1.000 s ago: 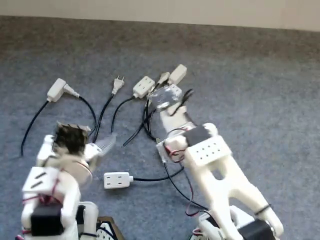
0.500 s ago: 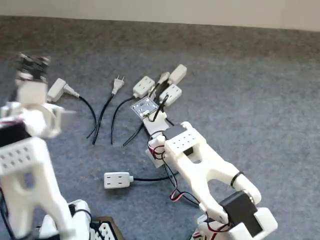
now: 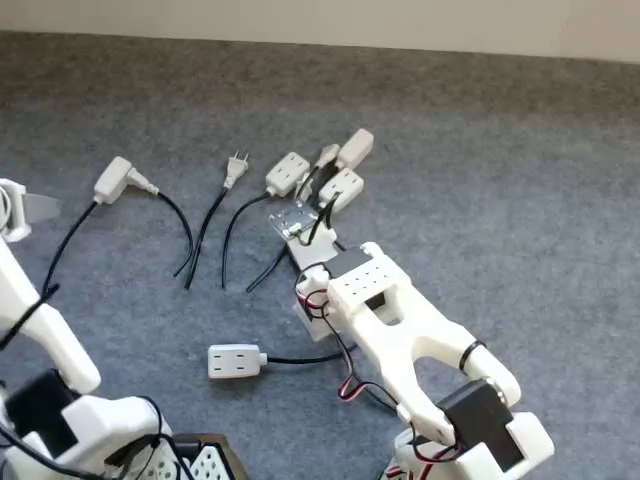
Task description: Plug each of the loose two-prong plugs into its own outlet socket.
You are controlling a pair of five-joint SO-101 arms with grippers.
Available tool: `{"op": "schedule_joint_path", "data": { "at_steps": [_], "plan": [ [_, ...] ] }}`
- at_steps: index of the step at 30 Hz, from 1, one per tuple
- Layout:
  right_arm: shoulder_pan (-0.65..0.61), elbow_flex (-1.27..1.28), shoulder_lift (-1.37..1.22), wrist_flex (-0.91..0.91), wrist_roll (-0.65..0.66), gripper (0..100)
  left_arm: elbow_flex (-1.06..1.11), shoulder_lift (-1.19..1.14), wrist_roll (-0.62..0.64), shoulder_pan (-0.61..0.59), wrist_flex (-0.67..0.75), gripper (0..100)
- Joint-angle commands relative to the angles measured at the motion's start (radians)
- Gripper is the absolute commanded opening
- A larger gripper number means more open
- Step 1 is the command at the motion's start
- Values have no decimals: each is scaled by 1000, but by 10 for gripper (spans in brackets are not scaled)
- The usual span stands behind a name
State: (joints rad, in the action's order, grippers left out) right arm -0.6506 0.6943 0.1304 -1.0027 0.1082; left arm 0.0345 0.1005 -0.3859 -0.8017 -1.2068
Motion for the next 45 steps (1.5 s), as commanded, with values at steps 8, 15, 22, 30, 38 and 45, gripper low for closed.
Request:
{"op": "schedule_joint_path", "data": {
  "at_steps": [8, 15, 22, 30, 38, 45],
  "plan": [
    [7, -84, 36, -88, 8, 124, -154, -102, -89, -62, -5, 362],
    [61, -160, 157, -231, 25, 124, -297, -222, -89, -90, -14, 362],
    [71, -44, 94, -140, 25, 124, -446, -334, -89, -88, -110, 362],
    [71, -42, -36, -48, 20, 124, -538, -410, -89, -90, -157, 362],
    [76, -44, -131, 2, 20, 124, -533, -417, -89, -82, -157, 362],
    [120, -45, -134, 7, 23, 123, -532, -409, -91, -97, -157, 361]
  ]
}}
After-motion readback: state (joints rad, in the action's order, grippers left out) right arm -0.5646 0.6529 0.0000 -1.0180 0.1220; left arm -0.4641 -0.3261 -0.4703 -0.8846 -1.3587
